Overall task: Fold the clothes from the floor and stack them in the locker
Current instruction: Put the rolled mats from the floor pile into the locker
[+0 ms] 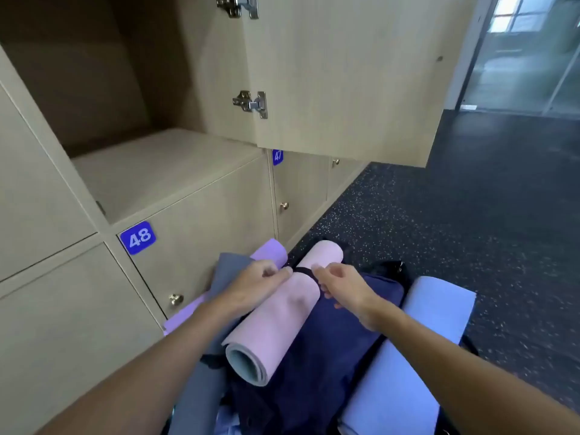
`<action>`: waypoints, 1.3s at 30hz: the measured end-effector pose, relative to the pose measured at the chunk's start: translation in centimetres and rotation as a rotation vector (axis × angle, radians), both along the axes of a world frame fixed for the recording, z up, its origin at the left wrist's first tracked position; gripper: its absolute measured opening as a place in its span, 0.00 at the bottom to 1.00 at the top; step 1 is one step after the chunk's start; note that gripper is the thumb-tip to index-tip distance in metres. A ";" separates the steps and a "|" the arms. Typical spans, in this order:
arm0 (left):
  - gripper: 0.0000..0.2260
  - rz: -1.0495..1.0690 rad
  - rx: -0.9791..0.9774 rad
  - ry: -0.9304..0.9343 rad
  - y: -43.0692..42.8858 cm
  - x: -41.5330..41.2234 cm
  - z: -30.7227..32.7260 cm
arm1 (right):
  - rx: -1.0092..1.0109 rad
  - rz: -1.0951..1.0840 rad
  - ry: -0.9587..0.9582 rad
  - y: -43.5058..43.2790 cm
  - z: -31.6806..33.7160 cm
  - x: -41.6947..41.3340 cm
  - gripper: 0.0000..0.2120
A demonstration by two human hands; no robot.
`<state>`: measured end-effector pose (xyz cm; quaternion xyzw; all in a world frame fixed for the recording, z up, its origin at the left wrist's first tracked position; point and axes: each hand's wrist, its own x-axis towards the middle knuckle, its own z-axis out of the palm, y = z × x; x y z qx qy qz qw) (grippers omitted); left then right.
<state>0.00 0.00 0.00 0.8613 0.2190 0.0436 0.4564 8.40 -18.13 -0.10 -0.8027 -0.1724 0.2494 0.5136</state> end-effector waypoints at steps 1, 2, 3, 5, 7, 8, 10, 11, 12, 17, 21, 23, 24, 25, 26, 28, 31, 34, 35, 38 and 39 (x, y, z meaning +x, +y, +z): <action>0.17 -0.036 0.070 0.061 0.1 -0.3 -1.0 | -0.035 0.002 0.016 0.1 -0.9 -0.4 0.18; 0.19 -0.045 0.129 0.140 0.4 -0.5 -1.6 | -0.056 -0.027 0.036 0.3 -1.8 -0.6 0.18; 0.22 -0.057 0.140 0.200 0.7 -0.9 -2.6 | -0.061 -0.049 0.074 0.4 -3.0 -0.9 0.18; 0.27 -0.080 0.094 0.284 0.7 -1.8 -3.6 | -0.028 -0.079 0.157 0.6 -4.9 -1.7 0.18; 0.33 -0.114 0.087 0.342 0.5 -2.5 -4.1 | -0.028 -0.081 0.204 0.7 -5.9 -2.4 0.23; 0.37 -0.121 0.085 0.357 0.3 -2.7 -4.1 | -0.020 -0.071 0.224 0.7 -6.2 -2.8 0.26; 0.41 -0.101 0.056 0.350 0.1 -3.0 -5.1 | 0.018 -0.058 0.302 0.7 -6.8 -3.6 0.28; 0.40 -0.081 0.039 0.324 -0.2 -3.1 -5.2 | 0.035 -0.051 0.323 0.7 -6.9 -4.0 0.28; 0.39 -0.055 0.017 0.292 -0.6 -3.3 -5.1 | 0.052 -0.045 0.324 0.7 -6.9 -4.3 0.28; 0.23 0.059 -0.146 0.083 -2.2 -4.0 -2.1 | 0.176 -0.005 0.234 0.1 -4.3 -4.6 0.25; 0.26 0.178 -0.183 -0.150 -3.6 -4.4 3.0 | 0.335 0.117 0.203 -0.9 0.7 -4.6 0.32; 0.28 0.220 -0.196 -0.276 -4.7 -4.3 5.8 | 0.397 0.223 0.202 -1.7 3.5 -5.1 0.33; 0.28 0.233 -0.219 -0.347 -5.3 -4.2 7.2 | 0.422 0.268 0.181 -2.1 4.9 -5.4 0.34; 0.29 0.242 -0.239 -0.406 -5.9 -4.0 8.5 | 0.438 0.306 0.139 -2.5 6.3 -5.7 0.35; 0.29 0.249 -0.266 -0.454 -6.3 -3.8 9.7 | 0.448 0.329 0.093 -2.7 7.5 -6.0 0.35; 0.30 0.252 -0.335 -0.501 -6.8 -3.3 11.7 | 0.460 0.325 0.042 -2.9 9.4 -6.1 0.34; 0.35 0.256 -0.371 -0.524 -5.8 -2.9 13.7 | 0.456 0.314 -0.011 -2.6 11.5 -5.5 0.36; 0.36 0.325 -0.432 -0.522 -3.8 -1.8 15.1 | 0.441 0.276 -0.088 -1.7 12.6 -4.5 0.34; 0.37 0.350 -0.472 -0.529 -3.0 -1.2 15.3 | 0.435 0.252 -0.123 -1.1 12.8 -4.1 0.31; 0.39 0.402 -0.576 -0.562 -1.0 0.7 15.6 | 0.393 0.196 -0.241 1.4 13.0 -2.7 0.36; 0.39 0.399 -0.576 -0.564 -0.2 1.3 15.6 | 0.392 0.174 -0.264 2.5 13.0 -2.2 0.37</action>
